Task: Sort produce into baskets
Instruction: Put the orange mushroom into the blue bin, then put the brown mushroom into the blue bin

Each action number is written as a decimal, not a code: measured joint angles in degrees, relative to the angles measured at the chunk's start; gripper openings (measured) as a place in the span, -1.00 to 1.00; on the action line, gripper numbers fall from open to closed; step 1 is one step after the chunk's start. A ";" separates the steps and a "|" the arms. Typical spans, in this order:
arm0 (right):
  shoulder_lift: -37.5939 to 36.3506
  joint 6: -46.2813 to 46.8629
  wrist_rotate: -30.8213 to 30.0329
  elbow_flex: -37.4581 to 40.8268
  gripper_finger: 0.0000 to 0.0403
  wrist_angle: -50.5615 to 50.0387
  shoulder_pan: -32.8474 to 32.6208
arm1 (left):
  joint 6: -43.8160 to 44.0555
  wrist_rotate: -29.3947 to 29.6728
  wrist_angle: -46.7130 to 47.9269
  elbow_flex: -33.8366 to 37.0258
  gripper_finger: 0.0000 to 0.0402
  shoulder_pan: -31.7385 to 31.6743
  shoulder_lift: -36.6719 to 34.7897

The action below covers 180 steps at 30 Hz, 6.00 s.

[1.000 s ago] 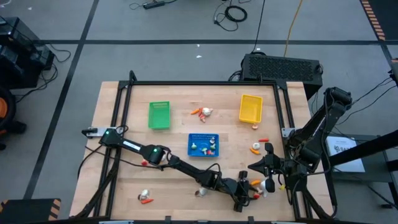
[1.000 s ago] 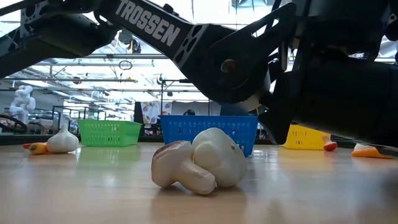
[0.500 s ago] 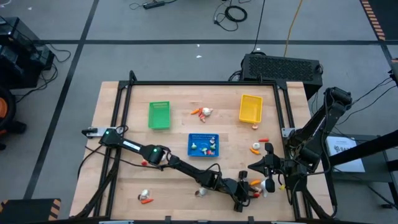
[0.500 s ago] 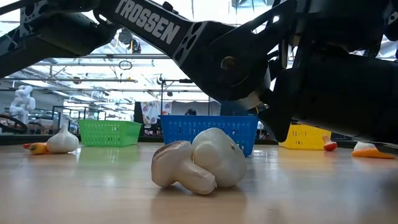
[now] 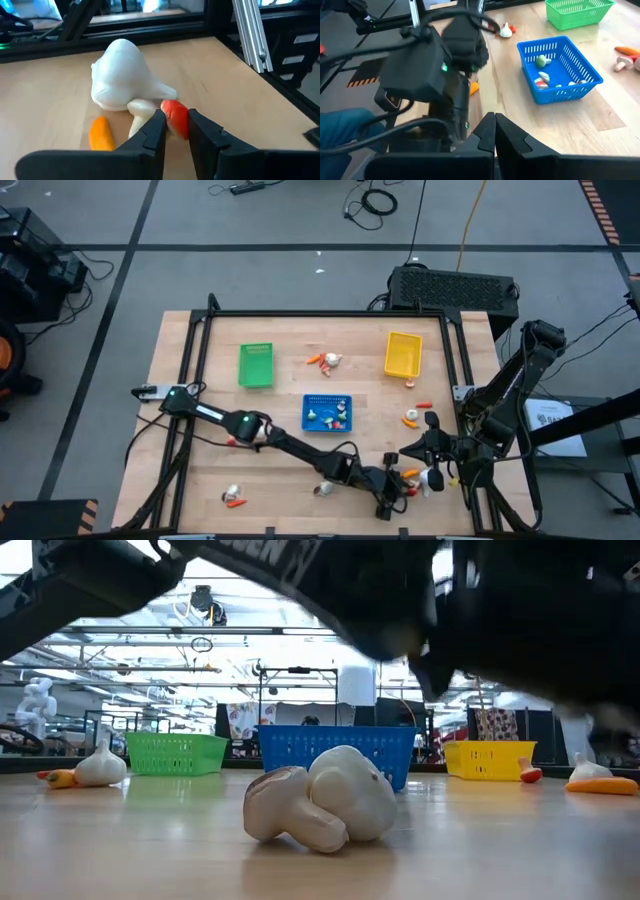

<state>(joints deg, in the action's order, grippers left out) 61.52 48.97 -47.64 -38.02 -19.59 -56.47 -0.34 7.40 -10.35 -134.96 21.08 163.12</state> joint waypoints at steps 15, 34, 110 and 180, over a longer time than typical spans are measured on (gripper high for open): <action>0.02 -0.59 -0.03 0.01 -1.00 -0.44 0.00 | -5.24 7.84 41.75 -0.04 -0.65 1.30 -15.32; 0.20 -1.81 -0.60 0.04 -1.00 0.58 0.00 | 6.97 32.36 99.20 0.29 -0.65 -0.30 -28.82; 12.13 0.94 -0.25 0.00 -1.00 12.42 1.38 | 12.48 -1.57 36.67 56.69 0.05 -10.70 -64.22; 12.76 -0.15 -0.24 0.00 -1.00 11.62 2.40 | 23.90 -0.12 25.91 56.39 0.05 10.75 -42.42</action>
<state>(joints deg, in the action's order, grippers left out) 74.28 48.82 -47.88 -38.02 -7.97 -54.06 23.56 7.28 15.56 -78.56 31.83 120.70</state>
